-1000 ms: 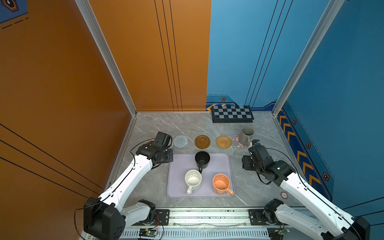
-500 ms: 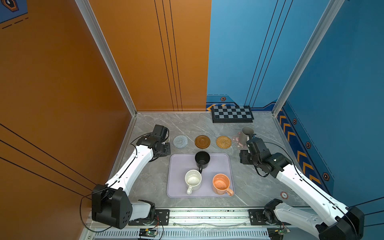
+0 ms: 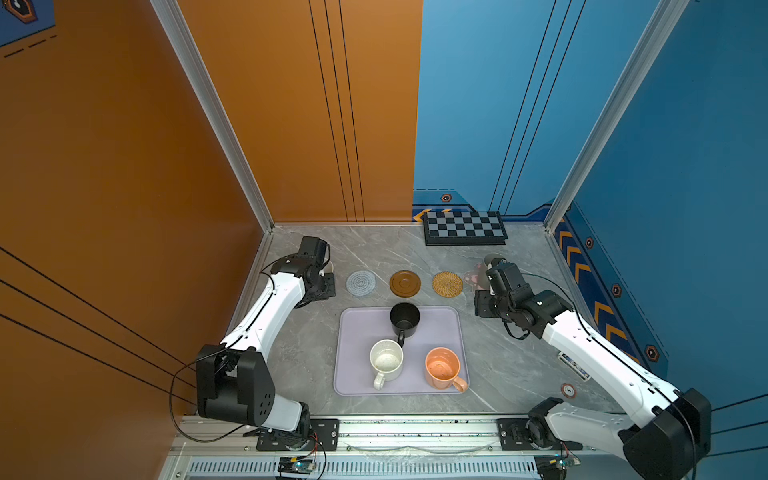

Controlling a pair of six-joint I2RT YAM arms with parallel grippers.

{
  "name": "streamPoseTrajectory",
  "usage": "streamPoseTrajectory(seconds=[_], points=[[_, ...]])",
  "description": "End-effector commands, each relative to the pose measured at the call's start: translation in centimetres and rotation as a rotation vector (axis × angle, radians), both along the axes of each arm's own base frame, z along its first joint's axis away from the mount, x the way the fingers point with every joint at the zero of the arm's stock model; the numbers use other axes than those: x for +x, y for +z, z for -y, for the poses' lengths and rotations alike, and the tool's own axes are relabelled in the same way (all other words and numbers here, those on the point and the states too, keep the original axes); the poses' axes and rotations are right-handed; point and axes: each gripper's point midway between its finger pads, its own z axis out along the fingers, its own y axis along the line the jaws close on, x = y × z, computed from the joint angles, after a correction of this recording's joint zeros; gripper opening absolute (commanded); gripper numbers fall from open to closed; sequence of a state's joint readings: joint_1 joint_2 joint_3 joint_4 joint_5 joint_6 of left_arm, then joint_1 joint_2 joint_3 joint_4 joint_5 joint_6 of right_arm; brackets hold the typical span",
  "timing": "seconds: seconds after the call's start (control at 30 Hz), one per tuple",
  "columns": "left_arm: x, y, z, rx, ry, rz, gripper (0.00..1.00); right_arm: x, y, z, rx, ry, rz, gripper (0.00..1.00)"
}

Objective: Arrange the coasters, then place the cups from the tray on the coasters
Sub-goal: 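Carry the white mug toward the large pink flower coaster while the right gripper follows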

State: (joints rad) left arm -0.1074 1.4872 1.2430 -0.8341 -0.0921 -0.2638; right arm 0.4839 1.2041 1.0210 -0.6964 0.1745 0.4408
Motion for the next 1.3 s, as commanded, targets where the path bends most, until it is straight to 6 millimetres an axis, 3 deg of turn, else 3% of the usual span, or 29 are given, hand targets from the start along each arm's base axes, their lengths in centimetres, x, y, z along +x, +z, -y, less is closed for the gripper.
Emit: streamPoseTrajectory(seconds=[0.0, 0.37, 0.63, 0.9, 1.27], points=[[1.7, 1.2, -0.8, -0.008, -0.018, 0.047, 0.00, 0.4, 0.7, -0.5, 0.004, 0.028, 0.001, 0.65], [2.9, -0.3, -3.4, 0.046, -0.032, 0.016, 0.00, 2.5, 1.5, -1.1, -0.011, 0.042, 0.005, 0.65], [4.7, -1.1, -3.6, 0.036, -0.071, 0.035, 0.00, 3.8, 1.2, -2.1, -0.005, 0.046, -0.012, 0.64], [6.4, -0.5, -4.3, 0.050, -0.117, 0.077, 0.00, 5.2, 0.9, -3.1, 0.018, 0.027, -0.008, 0.64], [7.9, -2.8, -5.2, 0.067, -0.097, 0.073, 0.00, 6.4, 1.8, -4.2, 0.023, 0.040, 0.008, 0.64]])
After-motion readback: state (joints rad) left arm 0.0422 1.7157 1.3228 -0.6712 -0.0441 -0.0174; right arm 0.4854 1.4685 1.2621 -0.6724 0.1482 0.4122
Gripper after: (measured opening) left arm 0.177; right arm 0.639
